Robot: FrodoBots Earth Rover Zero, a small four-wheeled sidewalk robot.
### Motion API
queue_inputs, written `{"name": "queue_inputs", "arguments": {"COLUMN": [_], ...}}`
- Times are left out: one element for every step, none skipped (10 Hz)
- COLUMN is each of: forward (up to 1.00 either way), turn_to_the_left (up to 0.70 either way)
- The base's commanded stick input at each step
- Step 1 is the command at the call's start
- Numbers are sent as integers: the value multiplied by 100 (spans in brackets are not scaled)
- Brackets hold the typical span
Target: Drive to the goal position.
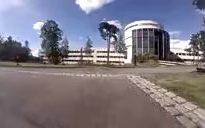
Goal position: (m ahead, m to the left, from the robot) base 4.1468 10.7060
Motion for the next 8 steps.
{"name": "queue_inputs", "arguments": {"forward": [100, 100, 100, 100, 100, 100, 100, 100], "turn_to_the_left": [0, 0, 0, 0, 0, 0, 0, 0]}}
